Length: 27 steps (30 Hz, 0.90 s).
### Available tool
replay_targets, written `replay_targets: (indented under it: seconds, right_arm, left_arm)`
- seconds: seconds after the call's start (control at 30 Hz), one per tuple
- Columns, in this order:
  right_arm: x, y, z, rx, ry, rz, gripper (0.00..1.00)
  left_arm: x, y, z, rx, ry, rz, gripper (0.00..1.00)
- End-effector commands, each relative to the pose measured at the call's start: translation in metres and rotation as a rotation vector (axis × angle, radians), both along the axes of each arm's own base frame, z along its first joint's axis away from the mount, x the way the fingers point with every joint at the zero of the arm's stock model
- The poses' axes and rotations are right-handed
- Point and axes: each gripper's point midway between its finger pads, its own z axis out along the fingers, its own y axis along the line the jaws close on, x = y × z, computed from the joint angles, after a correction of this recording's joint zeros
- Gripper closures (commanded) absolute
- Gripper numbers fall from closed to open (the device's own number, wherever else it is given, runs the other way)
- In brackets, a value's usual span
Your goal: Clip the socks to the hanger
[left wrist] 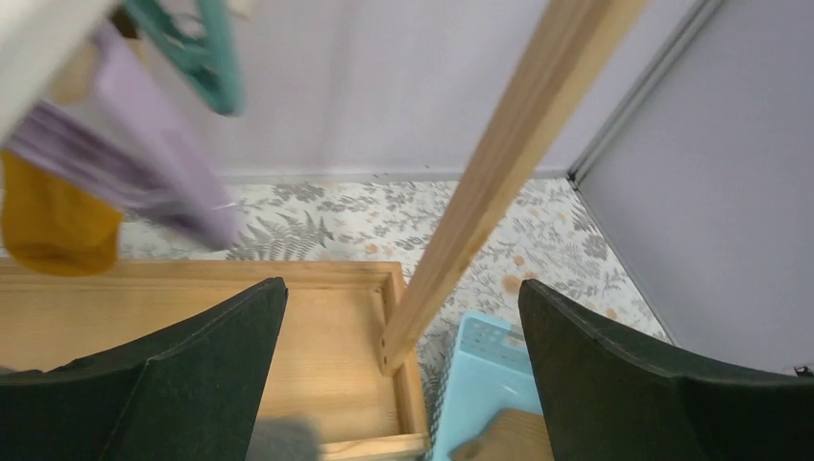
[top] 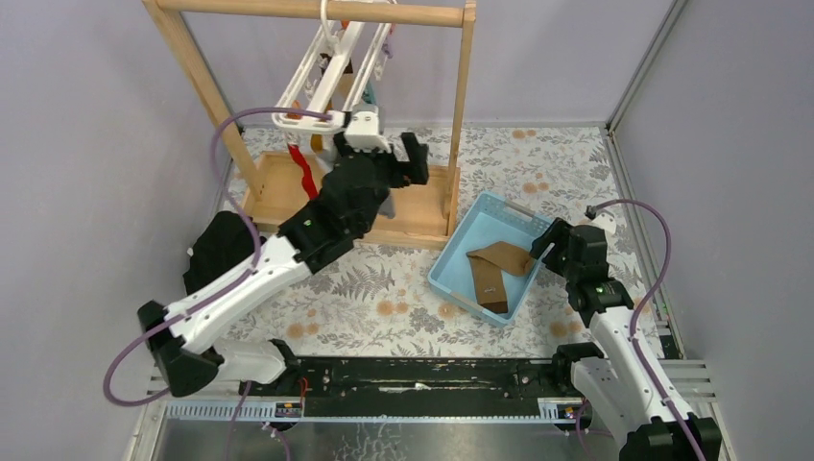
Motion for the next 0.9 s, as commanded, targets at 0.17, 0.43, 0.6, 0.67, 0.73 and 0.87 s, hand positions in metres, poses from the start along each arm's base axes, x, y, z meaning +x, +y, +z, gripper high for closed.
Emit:
replay_targets:
  seconds: [0.17,0.43,0.6,0.67,0.73,0.87]
  right_arm:
    - [0.022,0.013,0.021,0.050,-0.071,0.037,0.25]
    - [0.016,0.014,0.017,0.048,-0.069,0.052,0.25]
    - [0.016,0.017,0.019,0.027,-0.070,0.093,0.24]
    - [0.017,0.018,0.022,0.019,-0.074,0.105,0.24]
    - [0.018,0.019,0.025,0.014,-0.078,0.119,0.24]
    - [0.019,0.051,0.053,0.028,-0.187,0.343,0.24]
  left_arm:
    - [0.007,0.094,0.003,0.087,0.005,0.305,0.01]
    - [0.010,0.170,-0.001,0.066,0.073,0.513,0.01]
    - [0.006,0.179,0.006,0.041,0.055,0.519,0.02]
    - [0.006,0.178,0.007,0.041,0.054,0.514,0.01]
    - [0.007,0.183,0.008,0.056,0.055,0.537,0.01]
    - [0.007,0.198,0.014,0.055,0.050,0.566,0.01]
